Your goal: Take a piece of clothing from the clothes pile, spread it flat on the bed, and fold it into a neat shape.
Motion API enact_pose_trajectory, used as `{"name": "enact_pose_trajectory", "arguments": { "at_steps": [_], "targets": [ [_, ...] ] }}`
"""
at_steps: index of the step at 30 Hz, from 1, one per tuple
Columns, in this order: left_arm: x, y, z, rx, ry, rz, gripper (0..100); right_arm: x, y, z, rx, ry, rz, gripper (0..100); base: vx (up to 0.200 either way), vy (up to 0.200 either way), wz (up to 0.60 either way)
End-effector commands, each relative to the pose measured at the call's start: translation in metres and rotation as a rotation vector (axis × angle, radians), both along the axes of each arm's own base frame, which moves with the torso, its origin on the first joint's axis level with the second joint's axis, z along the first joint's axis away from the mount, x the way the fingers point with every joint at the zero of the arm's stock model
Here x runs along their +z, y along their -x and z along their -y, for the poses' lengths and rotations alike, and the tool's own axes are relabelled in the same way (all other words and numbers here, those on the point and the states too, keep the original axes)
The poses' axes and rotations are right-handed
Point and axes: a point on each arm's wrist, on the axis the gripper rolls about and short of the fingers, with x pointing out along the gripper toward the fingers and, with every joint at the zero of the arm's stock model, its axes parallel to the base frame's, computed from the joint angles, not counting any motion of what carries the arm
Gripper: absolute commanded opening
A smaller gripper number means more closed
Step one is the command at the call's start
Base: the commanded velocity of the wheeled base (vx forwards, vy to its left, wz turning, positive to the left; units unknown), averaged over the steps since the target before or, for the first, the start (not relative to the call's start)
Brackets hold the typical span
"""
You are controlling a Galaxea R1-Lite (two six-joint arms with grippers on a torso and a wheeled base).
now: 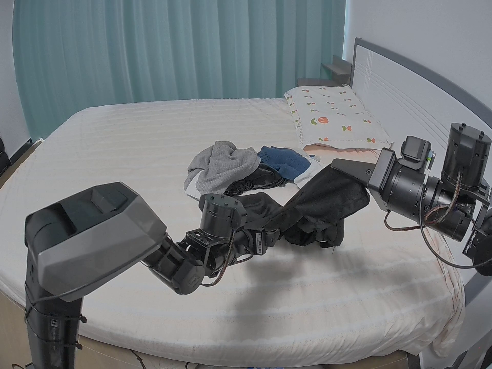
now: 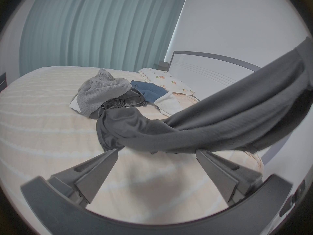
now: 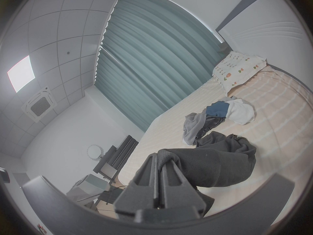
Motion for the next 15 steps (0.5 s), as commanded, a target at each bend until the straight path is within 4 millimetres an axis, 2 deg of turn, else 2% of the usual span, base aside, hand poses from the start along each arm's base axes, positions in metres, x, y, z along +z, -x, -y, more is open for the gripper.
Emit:
{"name": "enact_pose_trajectory", "arguments": {
  "at_steps": [1, 7, 15],
  "targets": [
    [-0.03, -0.02, 0.01, 0.071, -0.018, 0.001, 100, 0.01, 0.005, 0.002, 0.008, -0.013, 0.039, 0, 0.0, 0.0, 0.0],
    [-0.045, -0.029, 0.013, 0.116, -0.014, -0.004, 100, 0.028, 0.009, 0.004, 0.01, -0.043, 0.095, 0, 0.0, 0.0, 0.0],
    [-0.06, -0.062, 0.004, 0.259, -0.005, 0.006, 100, 0.042, 0.003, 0.016, -0.018, -0.066, 0.142, 0, 0.0, 0.0, 0.0]
  ]
}}
